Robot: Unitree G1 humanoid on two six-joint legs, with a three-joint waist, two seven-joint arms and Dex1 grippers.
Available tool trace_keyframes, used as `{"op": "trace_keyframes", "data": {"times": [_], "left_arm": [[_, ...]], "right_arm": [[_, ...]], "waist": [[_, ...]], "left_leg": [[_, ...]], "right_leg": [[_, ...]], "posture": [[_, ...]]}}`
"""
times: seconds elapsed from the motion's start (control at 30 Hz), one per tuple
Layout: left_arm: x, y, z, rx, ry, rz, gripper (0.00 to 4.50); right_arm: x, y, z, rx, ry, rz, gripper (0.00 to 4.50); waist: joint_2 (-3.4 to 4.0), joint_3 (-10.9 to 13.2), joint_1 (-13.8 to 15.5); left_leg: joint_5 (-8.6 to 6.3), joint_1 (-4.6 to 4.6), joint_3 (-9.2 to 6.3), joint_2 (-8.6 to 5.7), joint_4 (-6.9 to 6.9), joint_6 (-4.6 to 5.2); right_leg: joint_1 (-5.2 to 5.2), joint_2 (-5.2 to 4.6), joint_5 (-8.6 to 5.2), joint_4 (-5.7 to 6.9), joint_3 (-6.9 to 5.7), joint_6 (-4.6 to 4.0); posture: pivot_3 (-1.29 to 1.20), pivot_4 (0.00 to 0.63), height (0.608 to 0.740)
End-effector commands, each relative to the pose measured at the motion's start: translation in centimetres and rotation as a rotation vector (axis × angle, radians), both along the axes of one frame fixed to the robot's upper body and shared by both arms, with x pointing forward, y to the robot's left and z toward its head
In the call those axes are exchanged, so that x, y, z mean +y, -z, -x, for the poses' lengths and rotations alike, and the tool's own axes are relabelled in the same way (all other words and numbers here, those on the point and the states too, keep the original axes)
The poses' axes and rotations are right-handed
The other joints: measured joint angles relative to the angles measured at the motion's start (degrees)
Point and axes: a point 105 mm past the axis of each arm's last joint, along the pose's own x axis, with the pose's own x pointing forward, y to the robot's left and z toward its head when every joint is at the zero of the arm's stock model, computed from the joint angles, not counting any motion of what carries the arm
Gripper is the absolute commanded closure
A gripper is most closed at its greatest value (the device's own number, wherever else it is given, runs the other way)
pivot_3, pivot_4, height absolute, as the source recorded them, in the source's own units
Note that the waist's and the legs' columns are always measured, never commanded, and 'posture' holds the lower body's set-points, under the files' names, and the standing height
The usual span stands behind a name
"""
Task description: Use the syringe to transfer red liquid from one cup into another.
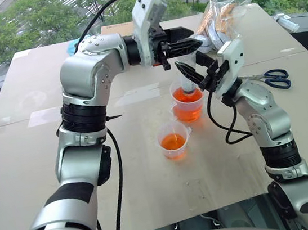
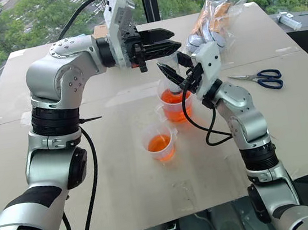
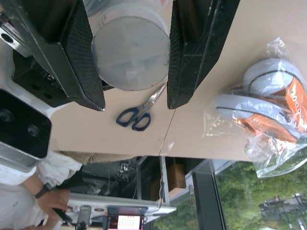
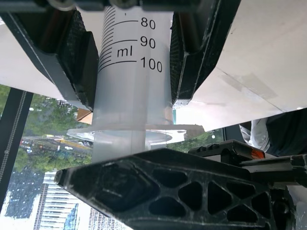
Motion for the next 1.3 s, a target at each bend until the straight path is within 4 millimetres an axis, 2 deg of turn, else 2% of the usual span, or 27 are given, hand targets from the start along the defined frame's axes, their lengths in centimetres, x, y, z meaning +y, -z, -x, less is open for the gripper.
{"op": "trace_keyframes", "data": {"times": [0.03,1.3], "left_arm": [[0.19,-4.55,1.54,-0.144,0.029,0.104,3.06],[0.27,-4.64,1.33,-0.151,0.020,0.116,3.06]], "right_arm": [[0.17,0.34,0.14,0.007,-0.005,0.014,2.90],[0.59,0.66,0.41,0.019,-0.022,0.019,2.90]], "waist": [[0.00,0.0,0.0],[0.00,0.0,0.0]], "left_leg": [[0.00,0.00,0.00,0.00,0.00,0.00],[0.00,0.00,0.00,0.00,0.00,0.00]], "right_leg": [[0.00,0.00,0.00,0.00,0.00,0.00],[0.00,0.00,0.00,0.00,0.00,0.00]], "posture": [[0.00,0.150,0.740],[0.00,0.150,0.740]]}}
